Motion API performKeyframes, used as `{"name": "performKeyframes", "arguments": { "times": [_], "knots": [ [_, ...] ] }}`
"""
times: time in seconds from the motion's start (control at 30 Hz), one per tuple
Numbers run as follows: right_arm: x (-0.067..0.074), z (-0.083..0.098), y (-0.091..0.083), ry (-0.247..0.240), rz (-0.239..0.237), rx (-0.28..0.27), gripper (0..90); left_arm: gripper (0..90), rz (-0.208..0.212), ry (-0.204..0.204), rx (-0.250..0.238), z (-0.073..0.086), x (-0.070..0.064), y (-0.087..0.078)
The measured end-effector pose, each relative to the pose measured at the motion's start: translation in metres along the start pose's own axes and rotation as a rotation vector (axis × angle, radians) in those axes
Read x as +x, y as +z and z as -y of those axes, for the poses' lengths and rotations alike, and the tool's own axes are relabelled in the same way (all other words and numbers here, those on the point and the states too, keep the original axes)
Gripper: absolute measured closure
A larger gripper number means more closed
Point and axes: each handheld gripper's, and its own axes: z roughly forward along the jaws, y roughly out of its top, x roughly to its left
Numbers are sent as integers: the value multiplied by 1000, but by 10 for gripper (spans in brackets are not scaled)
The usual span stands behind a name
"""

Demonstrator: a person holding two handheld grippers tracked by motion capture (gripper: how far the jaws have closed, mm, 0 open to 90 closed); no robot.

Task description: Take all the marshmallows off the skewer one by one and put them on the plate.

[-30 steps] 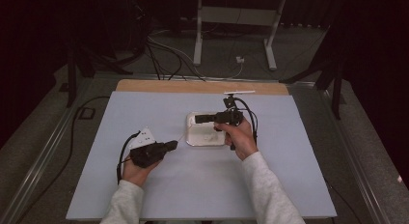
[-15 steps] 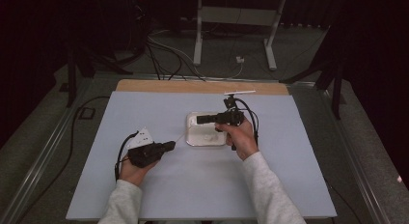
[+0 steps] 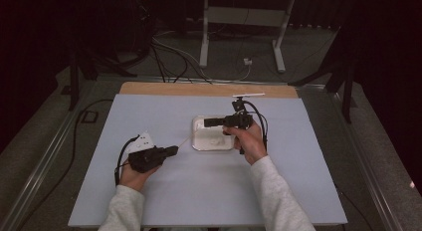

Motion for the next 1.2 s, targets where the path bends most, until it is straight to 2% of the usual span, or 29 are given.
{"name": "performKeyframes", "arguments": {
  "times": [0.23,0.3,0.33,0.4,0.43,0.47,0.5,0.57,0.6,0.63,0.7,0.73,0.77,0.8,0.87,0.9,0.93,1.1,1.2],
  "knots": [
    [1,0,-1,-2,-4,-5,881,900,12,-5,0,2,2,-3],
    [1,0,0,-5,1,-3,882,900,18,-6,0,2,3,-4],
    [0,0,0,-1,8,-12,883,900,7,2,6,2,3,-4],
    [0,0,-1,2,4,-7,884,900,21,-5,1,3,4,-5],
    [0,1,-1,-1,15,-19,886,900,12,0,7,3,4,-5],
    [0,1,-2,-1,8,-16,886,900,27,-7,3,4,5,-6],
    [0,0,-2,2,11,-18,886,900,17,-5,4,4,5,-6],
    [-1,0,-2,4,9,-14,887,900,35,-9,6,4,6,-7],
    [-1,0,-3,8,13,-18,888,900,26,-2,15,5,6,-7],
    [-1,0,-3,8,6,-11,887,900,40,-8,13,5,7,-7],
    [-2,0,-3,3,14,-22,889,900,37,-6,16,6,7,-8],
    [-2,0,-3,9,8,-15,889,900,53,-14,9,6,8,-9],
    [-2,0,-4,8,19,-25,890,900,43,-5,15,6,7,-9],
    [-2,0,-5,7,10,-20,890,900,54,-9,13,6,8,-10],
    [-4,0,-6,13,16,-23,890,900,49,-5,20,7,9,-10],
    [-4,-1,-6,17,9,-17,890,900,62,-11,19,8,10,-10],
    [-5,-1,-6,19,13,-21,890,900,52,-8,23,8,10,-11],
    [-6,-1,-8,16,18,-31,891,900,57,-11,16,9,12,-14],
    [-7,-1,-9,20,25,-41,890,900,62,-1,29,9,11,-14]
  ]
}}
